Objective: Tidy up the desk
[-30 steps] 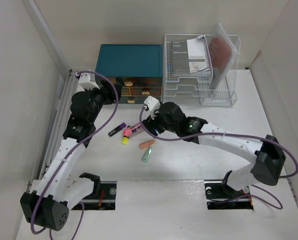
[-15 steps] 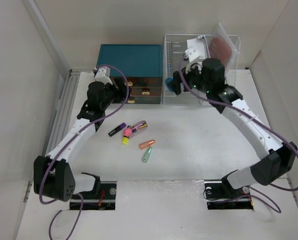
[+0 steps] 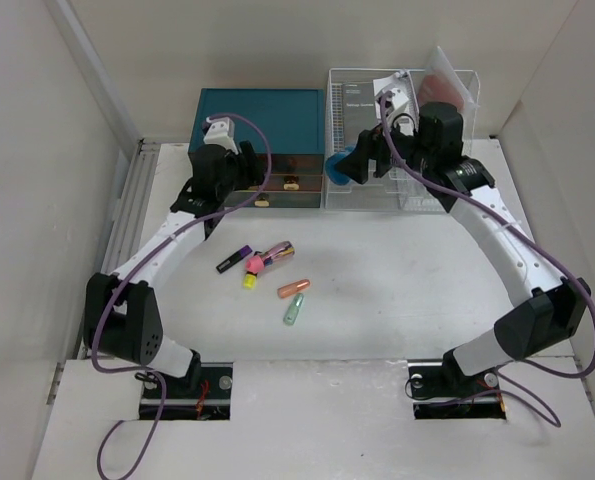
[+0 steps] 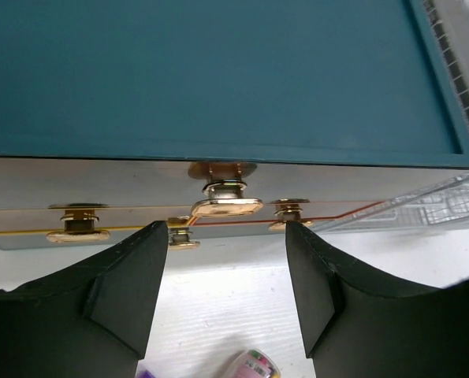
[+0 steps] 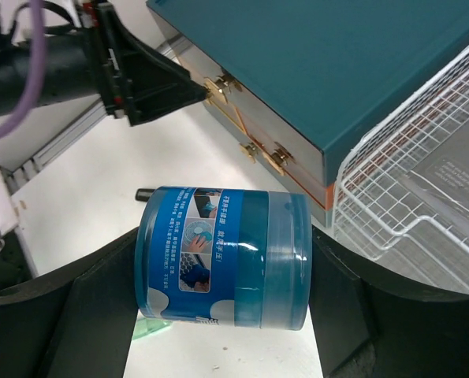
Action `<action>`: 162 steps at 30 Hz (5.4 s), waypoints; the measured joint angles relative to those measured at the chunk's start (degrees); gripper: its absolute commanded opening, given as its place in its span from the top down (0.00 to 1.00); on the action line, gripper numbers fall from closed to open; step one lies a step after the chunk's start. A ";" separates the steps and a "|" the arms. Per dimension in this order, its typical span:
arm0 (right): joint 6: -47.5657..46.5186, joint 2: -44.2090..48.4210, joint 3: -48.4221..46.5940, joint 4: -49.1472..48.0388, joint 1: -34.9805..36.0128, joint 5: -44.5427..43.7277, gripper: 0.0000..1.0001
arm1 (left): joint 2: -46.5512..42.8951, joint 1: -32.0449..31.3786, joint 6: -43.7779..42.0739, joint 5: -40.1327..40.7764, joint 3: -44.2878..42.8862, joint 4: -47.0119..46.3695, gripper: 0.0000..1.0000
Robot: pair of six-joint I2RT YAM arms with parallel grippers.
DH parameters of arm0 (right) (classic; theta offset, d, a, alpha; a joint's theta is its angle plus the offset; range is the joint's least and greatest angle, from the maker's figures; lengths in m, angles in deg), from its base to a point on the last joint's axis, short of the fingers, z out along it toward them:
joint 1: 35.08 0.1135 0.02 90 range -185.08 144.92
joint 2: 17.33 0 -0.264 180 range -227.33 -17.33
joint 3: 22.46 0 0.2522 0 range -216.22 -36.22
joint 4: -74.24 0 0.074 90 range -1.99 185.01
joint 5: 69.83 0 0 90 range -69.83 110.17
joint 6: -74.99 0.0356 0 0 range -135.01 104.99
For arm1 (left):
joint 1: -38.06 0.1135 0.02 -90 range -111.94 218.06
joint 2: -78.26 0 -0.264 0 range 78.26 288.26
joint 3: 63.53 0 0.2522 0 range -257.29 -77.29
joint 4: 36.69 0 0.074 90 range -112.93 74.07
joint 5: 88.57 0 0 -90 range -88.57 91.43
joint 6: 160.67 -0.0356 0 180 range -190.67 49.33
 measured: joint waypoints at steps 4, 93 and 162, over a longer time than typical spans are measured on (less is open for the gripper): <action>1.27 -0.11 0.00 -0.02 -0.83 1.95 1.00 | 1.90 -0.02 -0.98 0.87 -0.57 0.39 0.43; 13.09 -26.58 -23.58 6.29 23.06 -52.15 0.09 | -8.07 -6.32 -3.23 6.05 7.76 6.80 0.78; -46.01 -10.60 13.42 4.00 21.27 10.12 0.15 | -38.66 -6.25 -1.60 19.43 19.28 8.00 0.00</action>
